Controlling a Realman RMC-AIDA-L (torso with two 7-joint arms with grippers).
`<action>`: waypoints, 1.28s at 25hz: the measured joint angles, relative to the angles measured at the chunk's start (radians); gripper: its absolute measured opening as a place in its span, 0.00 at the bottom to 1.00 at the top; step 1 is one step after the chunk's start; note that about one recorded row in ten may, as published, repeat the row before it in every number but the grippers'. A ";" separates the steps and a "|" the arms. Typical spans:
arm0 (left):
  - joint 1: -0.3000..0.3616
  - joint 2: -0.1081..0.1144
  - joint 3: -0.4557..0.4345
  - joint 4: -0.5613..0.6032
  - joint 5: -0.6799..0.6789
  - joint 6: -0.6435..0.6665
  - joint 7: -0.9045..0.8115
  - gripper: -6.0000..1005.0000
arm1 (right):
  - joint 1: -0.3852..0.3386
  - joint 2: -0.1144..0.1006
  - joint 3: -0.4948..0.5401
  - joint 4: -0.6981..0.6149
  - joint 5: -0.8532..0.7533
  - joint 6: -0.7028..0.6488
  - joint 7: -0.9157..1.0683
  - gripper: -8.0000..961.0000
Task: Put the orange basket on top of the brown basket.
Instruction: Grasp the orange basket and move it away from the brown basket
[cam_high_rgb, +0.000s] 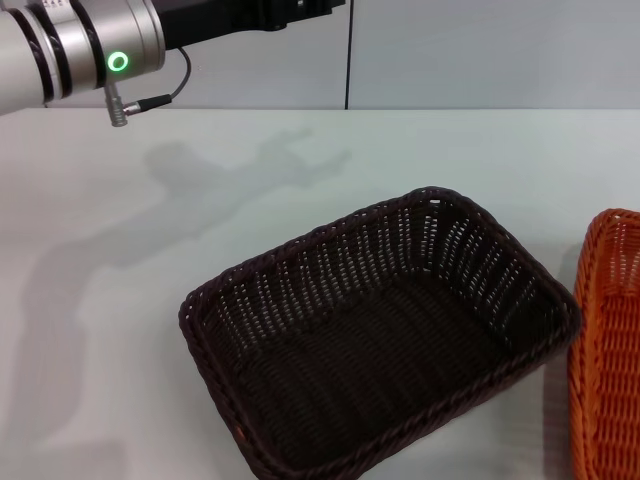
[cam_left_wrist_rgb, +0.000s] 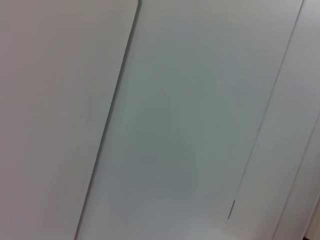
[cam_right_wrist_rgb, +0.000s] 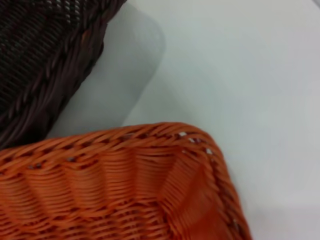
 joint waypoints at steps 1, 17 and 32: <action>0.000 0.000 0.000 0.000 0.000 0.001 0.000 0.86 | 0.003 -0.001 0.000 0.028 0.002 0.017 -0.003 0.55; 0.000 0.004 -0.002 0.010 -0.001 0.017 0.012 0.86 | -0.054 0.008 0.097 0.091 0.010 0.059 0.004 0.27; 0.014 0.004 -0.065 0.001 -0.013 0.017 0.032 0.86 | -0.194 -0.083 0.465 -0.098 0.159 -0.156 0.023 0.18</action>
